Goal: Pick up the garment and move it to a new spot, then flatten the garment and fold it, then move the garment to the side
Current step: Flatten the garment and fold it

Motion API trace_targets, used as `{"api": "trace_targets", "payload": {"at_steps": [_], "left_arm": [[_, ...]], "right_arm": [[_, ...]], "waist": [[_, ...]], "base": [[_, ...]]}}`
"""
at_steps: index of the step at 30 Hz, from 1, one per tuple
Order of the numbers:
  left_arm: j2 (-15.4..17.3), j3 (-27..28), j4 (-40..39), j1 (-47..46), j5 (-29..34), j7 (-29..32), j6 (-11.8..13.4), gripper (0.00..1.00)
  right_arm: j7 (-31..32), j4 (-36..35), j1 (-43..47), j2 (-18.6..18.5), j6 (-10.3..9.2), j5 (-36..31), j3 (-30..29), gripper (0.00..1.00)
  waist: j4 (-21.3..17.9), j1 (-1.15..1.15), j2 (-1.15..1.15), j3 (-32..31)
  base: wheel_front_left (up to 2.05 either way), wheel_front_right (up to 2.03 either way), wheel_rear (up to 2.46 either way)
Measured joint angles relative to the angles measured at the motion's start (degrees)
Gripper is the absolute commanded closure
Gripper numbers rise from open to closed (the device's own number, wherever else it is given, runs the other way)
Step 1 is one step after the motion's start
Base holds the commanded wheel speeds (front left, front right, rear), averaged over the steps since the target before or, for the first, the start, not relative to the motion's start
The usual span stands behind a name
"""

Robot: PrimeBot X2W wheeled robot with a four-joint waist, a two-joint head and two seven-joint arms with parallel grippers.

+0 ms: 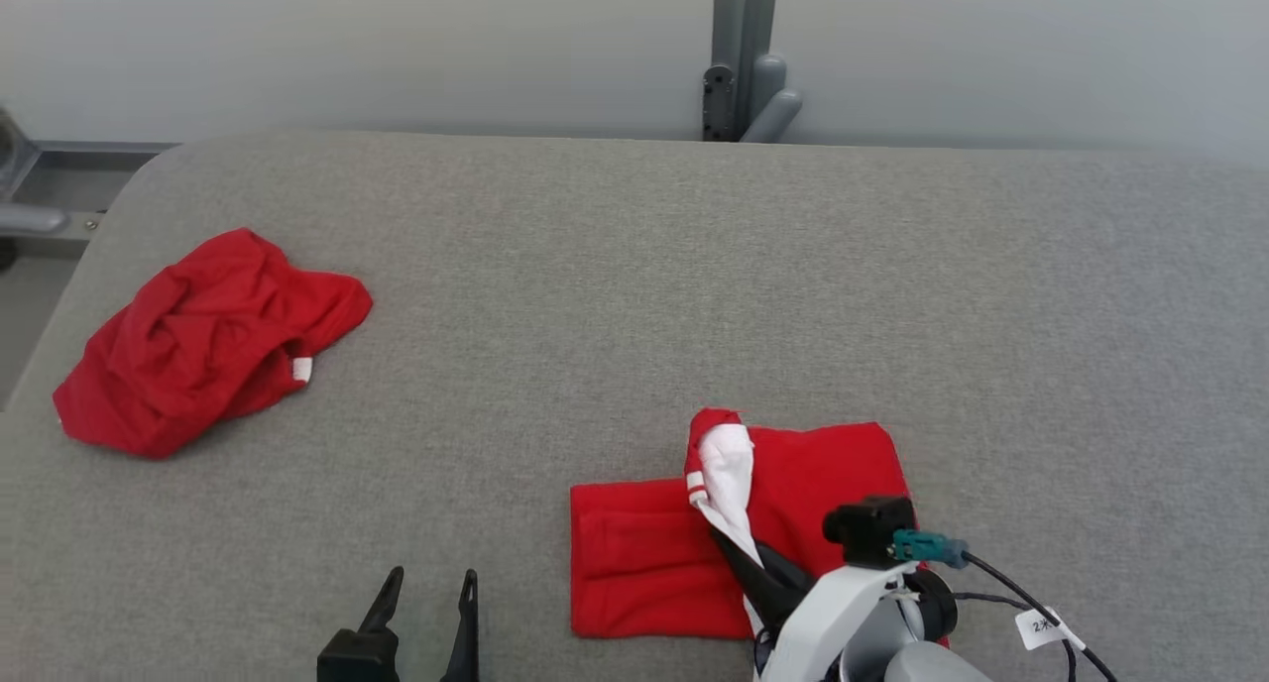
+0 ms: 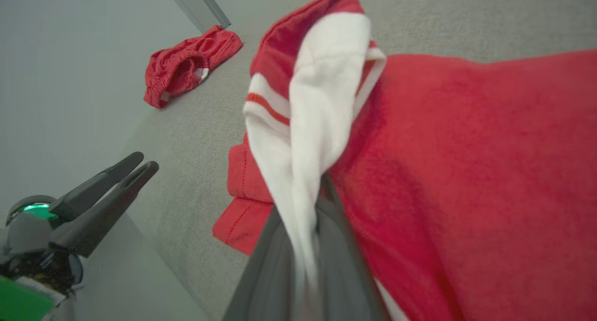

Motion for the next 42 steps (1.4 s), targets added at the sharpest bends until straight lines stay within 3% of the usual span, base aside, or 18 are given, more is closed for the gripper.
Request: {"api": "trace_targets", "payload": {"at_steps": [4,5,6,7,13,16,21,27,34,42], "left_arm": [[0.02,-0.53,0.49,0.00,-0.01,0.00,0.01,0.00],[0.02,-0.59,0.55,0.01,-0.02,0.00,0.09,0.00],[0.02,-0.56,0.64,0.01,-0.08,0.00,0.25,0.00],[0.01,-0.36,0.68,0.05,-0.11,0.00,0.34,0.00],[0.05,1.60,0.14,0.20,-0.76,0.00,1.45,0.00],[0.02,2.32,-0.33,0.21,-0.76,0.00,1.88,0.00],[0.03,3.79,-1.37,0.22,-0.65,0.00,2.61,0.00],[0.02,5.27,-2.63,0.33,-0.58,0.00,3.12,0.00],[0.03,7.54,-4.28,1.41,-0.16,0.00,3.33,0.00],[0.01,9.31,-5.73,2.36,0.26,0.00,3.24,0.00]], "right_arm": [[-1.63,4.57,-3.18,1.62,0.00,0.47,0.92,1.00],[-2.10,5.86,-3.98,1.89,0.00,0.46,1.23,0.80],[-2.57,6.83,-4.73,2.00,0.00,0.44,1.77,0.33],[-3.47,7.48,-5.29,2.21,0.00,0.85,2.03,0.00],[-9.15,7.83,-8.28,3.03,0.01,2.74,1.18,0.00],[-9.88,7.44,-8.32,1.72,0.02,0.32,-2.57,0.00],[-10.06,3.05,-4.81,-1.07,0.01,-9.20,-12.67,0.00],[-10.07,-1.31,1.86,-0.33,0.01,-17.41,-21.65,0.00],[-10.09,-5.23,7.04,1.55,0.01,-23.08,-27.08,0.00],[-10.09,-7.06,9.79,2.37,0.02,-25.26,-30.17,0.00]], "waist": [[2.95,0.00,0.00,0.53],[3.65,0.00,0.00,0.66],[4.31,0.00,0.00,0.78],[4.93,0.00,0.00,0.91],[5.84,0.00,0.00,1.47],[4.68,0.00,0.00,1.49],[1.64,0.00,0.00,1.12],[-1.69,0.00,0.00,0.71],[-4.88,0.00,0.00,-0.25],[-7.40,0.00,0.00,-1.88]], "base": [[0.00,0.00,0.00],[0.00,0.00,0.00],[0.00,0.00,0.00],[0.00,0.00,0.00],[0.00,0.00,0.00],[0.00,0.00,0.00],[0.00,0.00,0.00],[0.00,0.00,0.00],[0.00,0.00,0.00],[0.00,0.00,0.00]]}}
